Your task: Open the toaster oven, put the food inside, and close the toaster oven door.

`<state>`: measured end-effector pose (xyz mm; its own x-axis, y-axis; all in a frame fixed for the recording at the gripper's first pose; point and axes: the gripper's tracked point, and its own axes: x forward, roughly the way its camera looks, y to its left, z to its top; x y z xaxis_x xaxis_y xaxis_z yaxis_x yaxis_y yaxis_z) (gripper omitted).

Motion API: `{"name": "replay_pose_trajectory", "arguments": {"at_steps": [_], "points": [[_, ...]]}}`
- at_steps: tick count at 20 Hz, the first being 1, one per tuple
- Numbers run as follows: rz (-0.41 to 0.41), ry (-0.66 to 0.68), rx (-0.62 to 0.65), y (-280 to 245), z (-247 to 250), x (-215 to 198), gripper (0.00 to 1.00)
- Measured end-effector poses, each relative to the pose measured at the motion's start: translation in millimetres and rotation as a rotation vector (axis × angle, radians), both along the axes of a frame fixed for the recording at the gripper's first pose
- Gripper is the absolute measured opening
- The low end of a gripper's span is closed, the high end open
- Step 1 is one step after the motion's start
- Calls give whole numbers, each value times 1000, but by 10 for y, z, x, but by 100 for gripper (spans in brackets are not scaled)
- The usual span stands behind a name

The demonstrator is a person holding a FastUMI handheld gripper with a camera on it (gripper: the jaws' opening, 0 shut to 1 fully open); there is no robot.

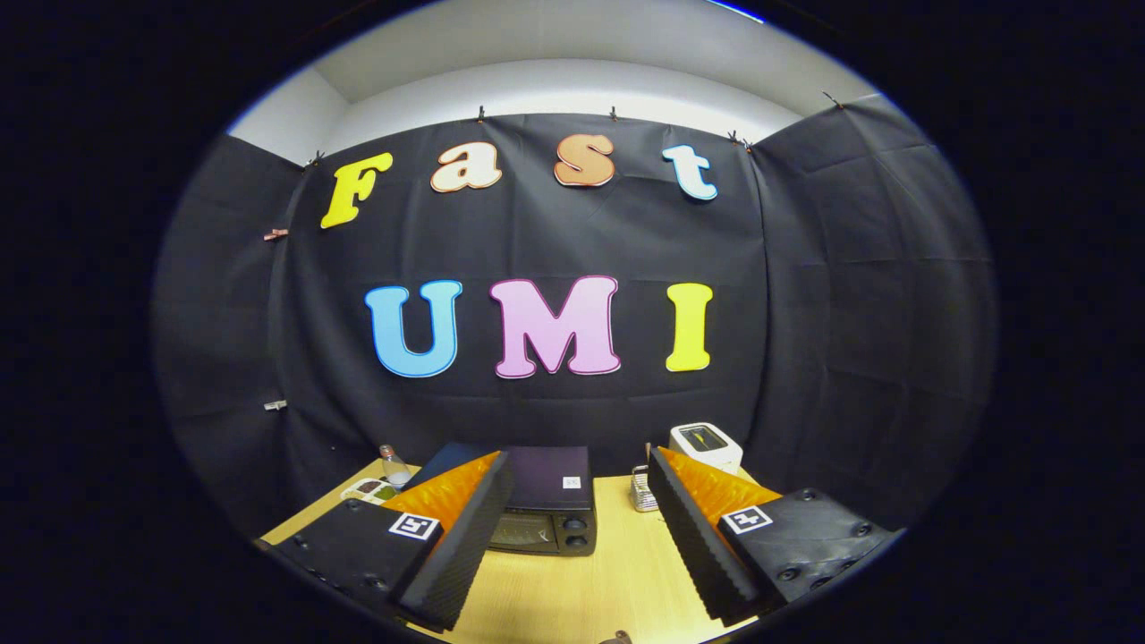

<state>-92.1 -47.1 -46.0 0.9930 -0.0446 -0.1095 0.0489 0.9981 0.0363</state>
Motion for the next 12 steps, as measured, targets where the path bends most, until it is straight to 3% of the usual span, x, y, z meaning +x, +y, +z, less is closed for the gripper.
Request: {"name": "replay_pose_trajectory", "arguments": {"at_steps": [12], "points": [[24, -14, 12, -42, 107, -46, 99]]}}
